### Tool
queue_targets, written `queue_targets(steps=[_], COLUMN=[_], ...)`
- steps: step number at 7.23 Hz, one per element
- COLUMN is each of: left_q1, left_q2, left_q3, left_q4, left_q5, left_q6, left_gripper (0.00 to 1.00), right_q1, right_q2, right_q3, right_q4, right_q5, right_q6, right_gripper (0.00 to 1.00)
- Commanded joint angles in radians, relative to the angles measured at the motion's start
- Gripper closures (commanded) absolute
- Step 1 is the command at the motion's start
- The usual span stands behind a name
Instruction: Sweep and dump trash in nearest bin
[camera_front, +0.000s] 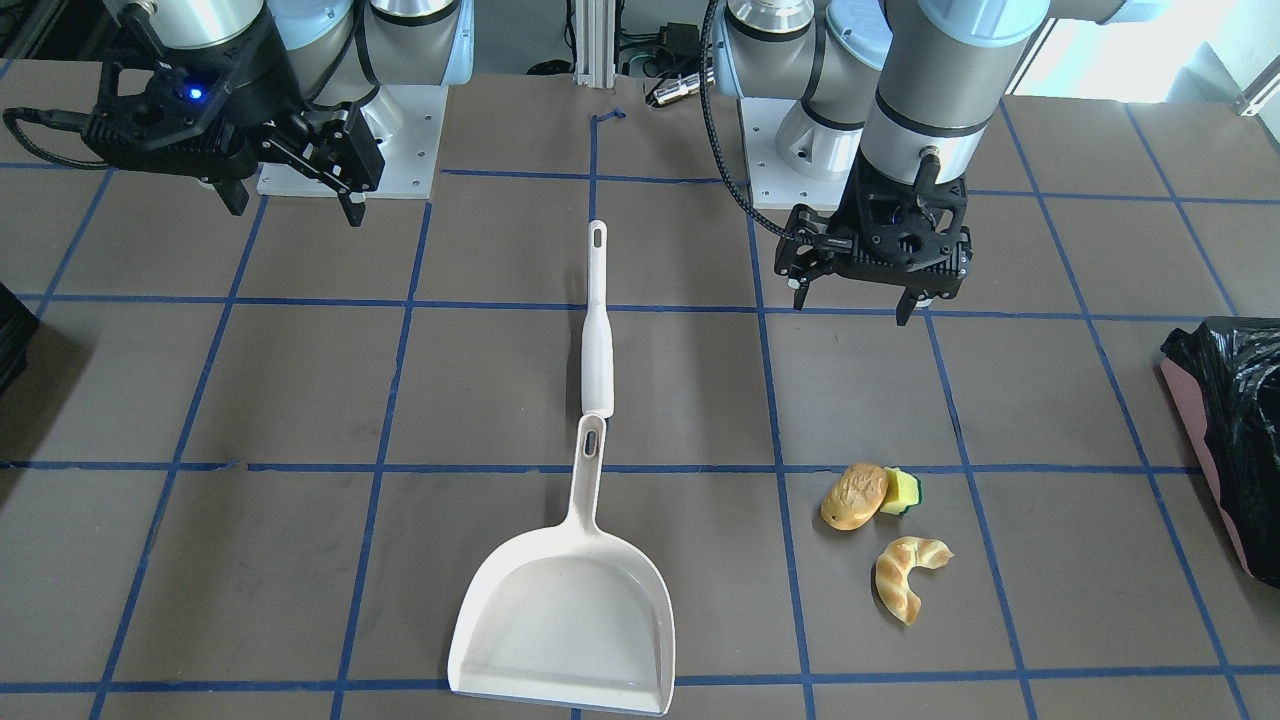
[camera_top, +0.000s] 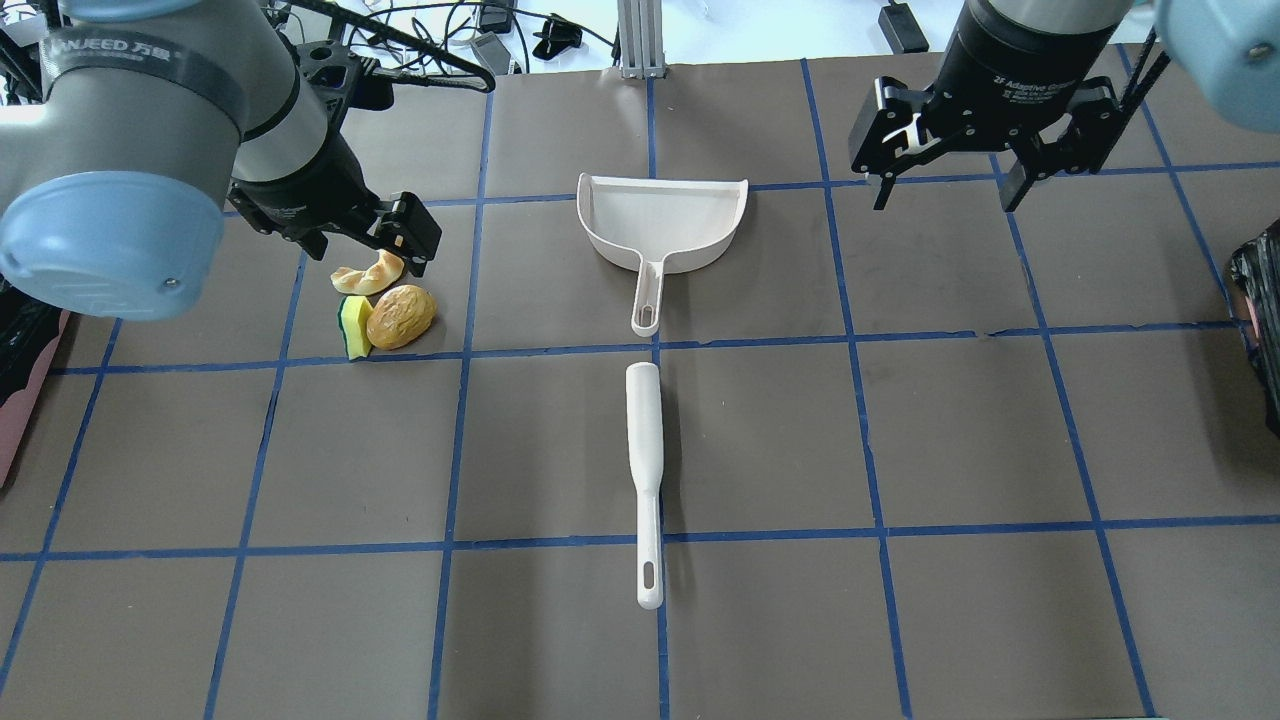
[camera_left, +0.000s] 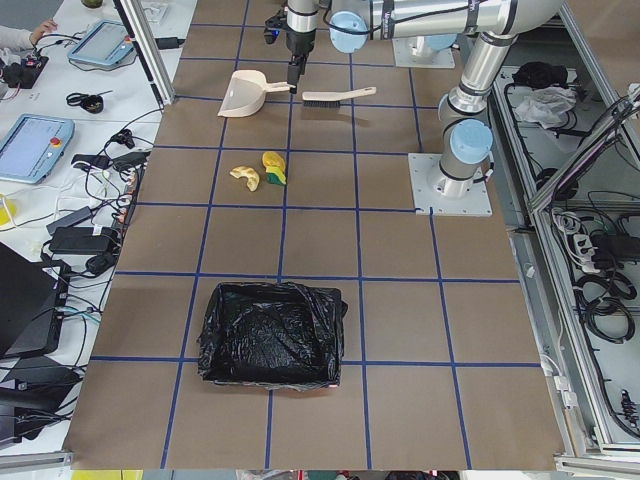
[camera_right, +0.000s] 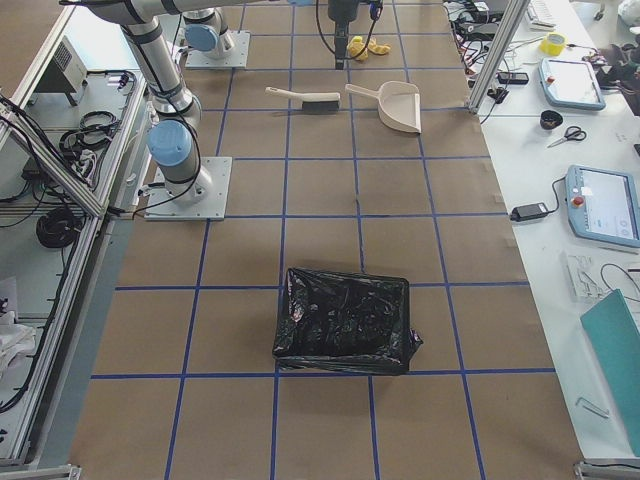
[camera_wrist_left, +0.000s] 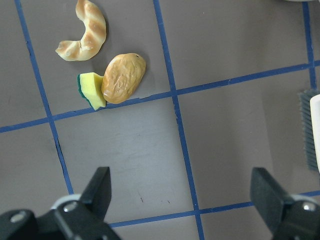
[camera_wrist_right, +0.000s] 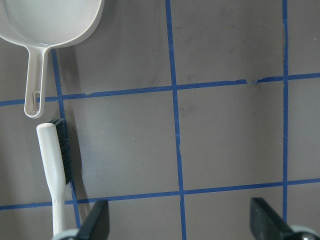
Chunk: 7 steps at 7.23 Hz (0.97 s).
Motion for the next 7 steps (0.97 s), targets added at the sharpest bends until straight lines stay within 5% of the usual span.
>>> queue_targets(steps=[1,7], left_q1=[0.000,-0.002], left_q2=[0.003,-0.003], left_q3=[-0.003,-0.008], left_q4=[-0.002,-0.002], left_q5=[0.000,0.000], left_q6=[0.000,-0.002], left_gripper=[0.00,0.00], right_q1=[-0.001,-0.001], right_q2=[-0.005,-0.005], right_q3=[-0.002,0.004], right_q4=[0.004,0.013], right_q5=[-0.006,-0.014], right_q6=[0.001,0.003], right_gripper=[0.00,0.00])
